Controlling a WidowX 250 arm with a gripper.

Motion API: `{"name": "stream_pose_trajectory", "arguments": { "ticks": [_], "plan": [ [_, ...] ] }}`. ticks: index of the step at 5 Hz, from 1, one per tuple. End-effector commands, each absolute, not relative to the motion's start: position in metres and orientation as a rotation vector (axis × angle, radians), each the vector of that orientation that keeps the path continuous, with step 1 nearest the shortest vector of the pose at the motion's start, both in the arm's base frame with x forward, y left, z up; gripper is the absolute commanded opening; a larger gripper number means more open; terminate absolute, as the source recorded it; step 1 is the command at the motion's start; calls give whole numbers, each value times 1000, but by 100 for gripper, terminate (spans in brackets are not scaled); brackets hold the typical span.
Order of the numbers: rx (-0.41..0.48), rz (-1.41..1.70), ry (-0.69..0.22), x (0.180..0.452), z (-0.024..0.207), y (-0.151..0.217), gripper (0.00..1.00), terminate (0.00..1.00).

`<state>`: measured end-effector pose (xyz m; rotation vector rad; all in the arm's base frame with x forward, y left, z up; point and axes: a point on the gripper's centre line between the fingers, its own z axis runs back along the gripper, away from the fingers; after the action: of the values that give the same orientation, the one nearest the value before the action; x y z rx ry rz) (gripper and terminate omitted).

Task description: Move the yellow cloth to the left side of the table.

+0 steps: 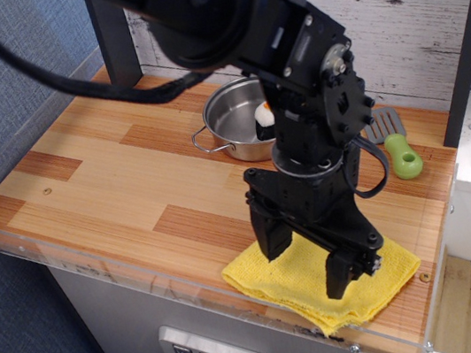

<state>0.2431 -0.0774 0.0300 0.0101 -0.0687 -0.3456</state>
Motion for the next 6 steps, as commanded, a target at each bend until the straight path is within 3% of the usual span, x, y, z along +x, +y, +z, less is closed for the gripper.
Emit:
{"name": "stream_pose_trajectory", "arguments": {
  "ticks": [1,2,3,4,6],
  "plan": [
    [19,-370,-118,265,17,-94,100,0],
    [53,-393,-174,272,12,-105,100,0],
    [114,-437,-172,266,-14,-113,100,0],
    [129,-436,-138,258,-24,-109,100,0],
    [86,-336,-115,262,-18,-80,100,0]
  ]
}}
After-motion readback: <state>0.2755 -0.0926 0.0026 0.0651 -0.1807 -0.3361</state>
